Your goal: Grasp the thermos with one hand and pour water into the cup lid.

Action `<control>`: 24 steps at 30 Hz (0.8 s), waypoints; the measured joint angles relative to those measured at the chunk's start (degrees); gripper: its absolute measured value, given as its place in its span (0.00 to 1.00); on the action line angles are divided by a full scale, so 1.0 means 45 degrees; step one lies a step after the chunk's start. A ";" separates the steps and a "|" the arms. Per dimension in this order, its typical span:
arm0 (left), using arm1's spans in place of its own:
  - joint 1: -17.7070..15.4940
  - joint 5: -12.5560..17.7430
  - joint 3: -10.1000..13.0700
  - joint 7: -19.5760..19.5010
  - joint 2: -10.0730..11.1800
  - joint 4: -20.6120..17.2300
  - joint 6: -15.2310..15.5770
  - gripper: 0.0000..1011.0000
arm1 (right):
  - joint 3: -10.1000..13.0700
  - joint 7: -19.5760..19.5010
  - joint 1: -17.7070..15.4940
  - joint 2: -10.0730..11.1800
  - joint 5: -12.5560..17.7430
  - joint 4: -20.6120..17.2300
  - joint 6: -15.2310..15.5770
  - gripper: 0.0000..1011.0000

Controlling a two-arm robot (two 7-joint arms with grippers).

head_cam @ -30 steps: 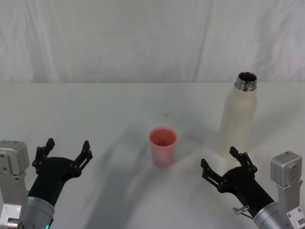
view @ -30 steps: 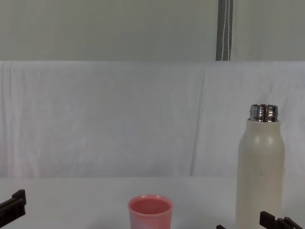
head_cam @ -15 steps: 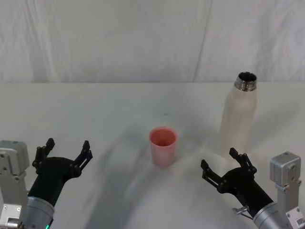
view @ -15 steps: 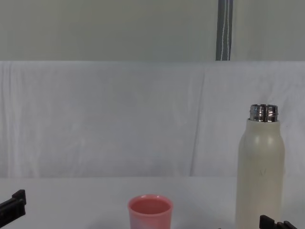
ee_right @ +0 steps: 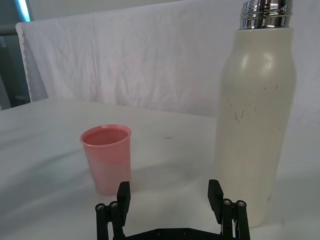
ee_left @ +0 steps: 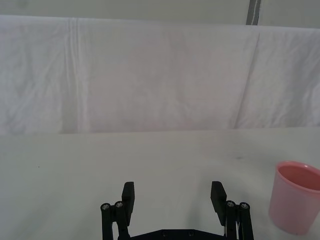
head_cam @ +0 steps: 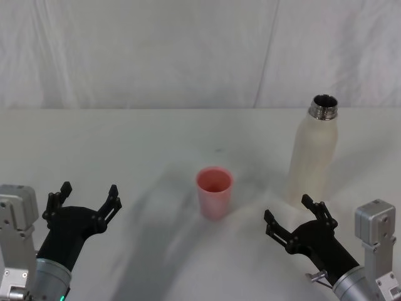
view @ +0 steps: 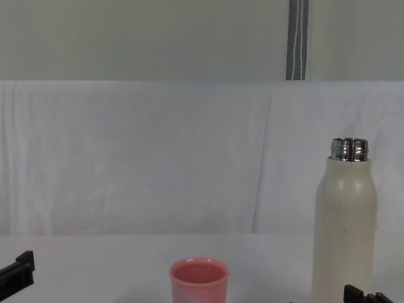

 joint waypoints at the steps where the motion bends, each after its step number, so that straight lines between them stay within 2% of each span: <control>1: -0.0001 0.0000 0.0000 0.0000 0.0000 0.0000 0.0000 0.99 | 0.0000 0.0000 0.0000 0.0000 0.0000 0.0000 0.0000 0.99; 24: -0.0001 0.0000 0.0000 -0.0001 0.0000 0.0000 0.0000 0.99 | 0.0000 -0.0002 -0.0007 0.0000 -0.0011 -0.0020 0.0007 0.99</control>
